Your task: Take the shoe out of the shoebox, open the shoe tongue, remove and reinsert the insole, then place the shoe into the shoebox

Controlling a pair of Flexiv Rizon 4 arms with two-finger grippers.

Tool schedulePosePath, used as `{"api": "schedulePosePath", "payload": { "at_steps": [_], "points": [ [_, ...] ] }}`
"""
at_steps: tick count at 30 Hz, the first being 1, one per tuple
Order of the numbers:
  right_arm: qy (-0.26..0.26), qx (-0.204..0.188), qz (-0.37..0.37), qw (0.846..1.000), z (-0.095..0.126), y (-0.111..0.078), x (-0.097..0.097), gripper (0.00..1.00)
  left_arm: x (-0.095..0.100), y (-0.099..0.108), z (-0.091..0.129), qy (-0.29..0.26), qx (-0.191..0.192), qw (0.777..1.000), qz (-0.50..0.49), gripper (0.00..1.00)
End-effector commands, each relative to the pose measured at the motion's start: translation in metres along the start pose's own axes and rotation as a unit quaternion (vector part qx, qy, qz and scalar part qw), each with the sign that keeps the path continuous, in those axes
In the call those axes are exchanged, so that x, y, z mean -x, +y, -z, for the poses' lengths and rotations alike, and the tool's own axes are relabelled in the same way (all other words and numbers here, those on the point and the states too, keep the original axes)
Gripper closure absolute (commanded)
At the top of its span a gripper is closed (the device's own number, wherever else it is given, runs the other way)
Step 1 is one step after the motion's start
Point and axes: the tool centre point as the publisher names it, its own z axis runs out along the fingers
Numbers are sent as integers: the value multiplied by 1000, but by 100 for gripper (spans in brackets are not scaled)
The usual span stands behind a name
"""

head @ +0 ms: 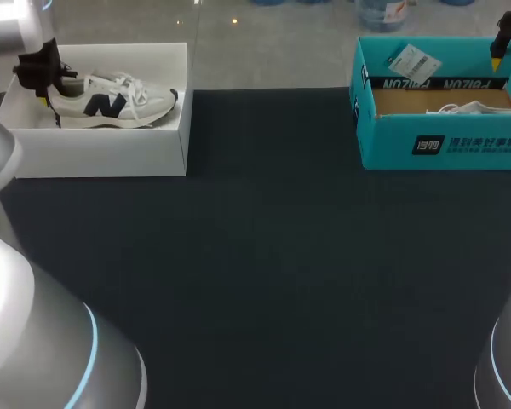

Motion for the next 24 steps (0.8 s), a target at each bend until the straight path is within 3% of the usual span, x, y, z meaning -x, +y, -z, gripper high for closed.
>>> {"api": "schedulePosePath", "payload": {
  "at_steps": [1,20,24],
  "points": [
    [0,0,-1,1000,0,0,0,0,-4,14,16,0,-61,998,-3,100],
    [0,0,-1,1000,0,0,0,0,8,14,149,-17,-36,998,44,100],
    [0,0,-1,1000,0,0,0,0,12,10,173,-17,-12,998,55,100]
  ]
}}
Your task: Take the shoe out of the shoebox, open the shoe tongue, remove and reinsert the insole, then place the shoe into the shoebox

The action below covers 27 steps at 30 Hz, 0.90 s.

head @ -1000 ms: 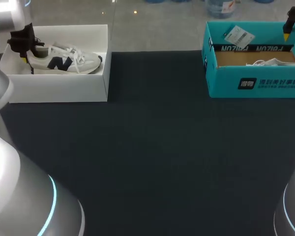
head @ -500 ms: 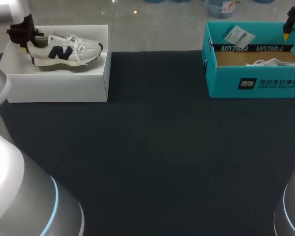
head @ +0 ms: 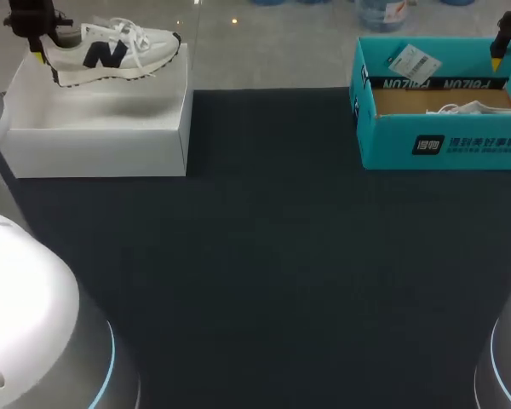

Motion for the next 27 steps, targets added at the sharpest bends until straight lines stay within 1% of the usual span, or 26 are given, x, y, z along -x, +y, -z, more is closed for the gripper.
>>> {"api": "schedulePosePath", "payload": {
  "at_steps": [1,4,8,13,15,17,27],
  "points": [
    [0,0,0,1000,0,0,0,0,4,-7,55,-3,4,1000,11,100],
    [0,0,0,1000,0,0,0,0,9,-13,69,-10,15,1000,20,100],
    [0,0,0,1000,0,0,0,0,13,-20,85,-6,40,999,37,100],
    [0,0,0,1000,0,0,0,0,15,-27,102,-7,45,999,20,100],
    [0,0,0,1000,0,0,0,0,15,-28,109,3,51,999,17,100],
    [0,0,0,1000,0,0,0,0,14,-27,115,-9,57,998,19,100],
    [0,0,0,1000,0,0,0,0,14,-27,115,-9,57,998,19,100]
  ]
}}
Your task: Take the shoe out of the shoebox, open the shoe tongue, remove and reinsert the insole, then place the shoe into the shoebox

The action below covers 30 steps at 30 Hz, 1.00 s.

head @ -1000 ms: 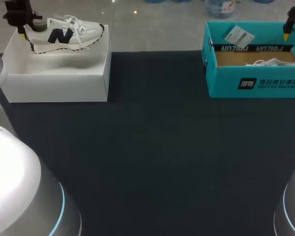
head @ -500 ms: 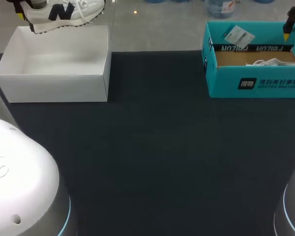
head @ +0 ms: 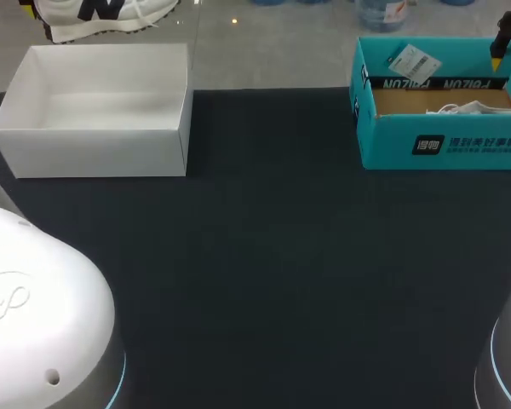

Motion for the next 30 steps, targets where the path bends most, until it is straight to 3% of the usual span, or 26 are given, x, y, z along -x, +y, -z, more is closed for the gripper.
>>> {"api": "schedulePosePath", "payload": {
  "at_steps": [1,12,23,30],
  "points": [
    [-1,0,-1,1000,0,0,0,0,1,-11,1,1,44,999,0,100],
    [-1,0,-1,1000,0,0,0,0,1,-11,1,1,44,999,0,100],
    [-1,0,-1,1000,0,0,0,0,24,-69,26,36,50,997,38,100],
    [-1,0,-1,1000,0,0,0,0,37,-103,42,15,59,997,46,100]
  ]
}}
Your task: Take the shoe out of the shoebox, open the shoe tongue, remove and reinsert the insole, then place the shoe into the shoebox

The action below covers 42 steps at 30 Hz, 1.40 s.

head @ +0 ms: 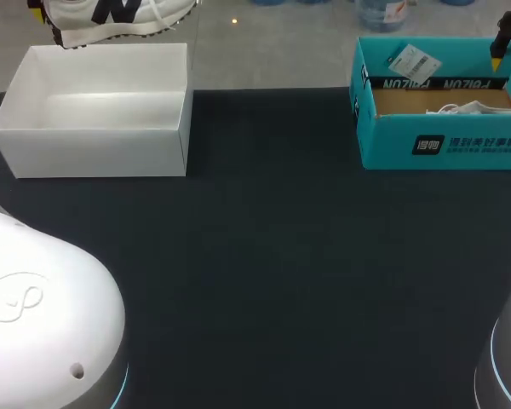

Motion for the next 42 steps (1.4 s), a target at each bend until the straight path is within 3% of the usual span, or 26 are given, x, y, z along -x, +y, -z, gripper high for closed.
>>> {"api": "schedulePosePath", "payload": {
  "at_steps": [1,13,18,24,28,33,42],
  "points": [
    [-1,0,0,1000,0,0,0,0,1,-42,11,-8,92,996,0,100],
    [-1,0,0,1000,0,0,0,0,26,-105,35,-29,99,995,1,100],
    [-1,0,0,1000,0,0,0,0,38,-128,39,-52,79,995,-27,100],
    [-1,0,0,1000,0,0,0,0,54,-159,42,-52,90,993,-60,100],
    [-1,0,0,1000,0,0,0,0,67,-182,40,-51,102,990,-83,100],
    [-1,0,0,1000,0,0,0,0,90,-211,27,-52,85,987,-123,100],
    [-1,0,0,1000,0,0,0,0,116,-241,13,-56,70,986,-142,100]
  ]
}}
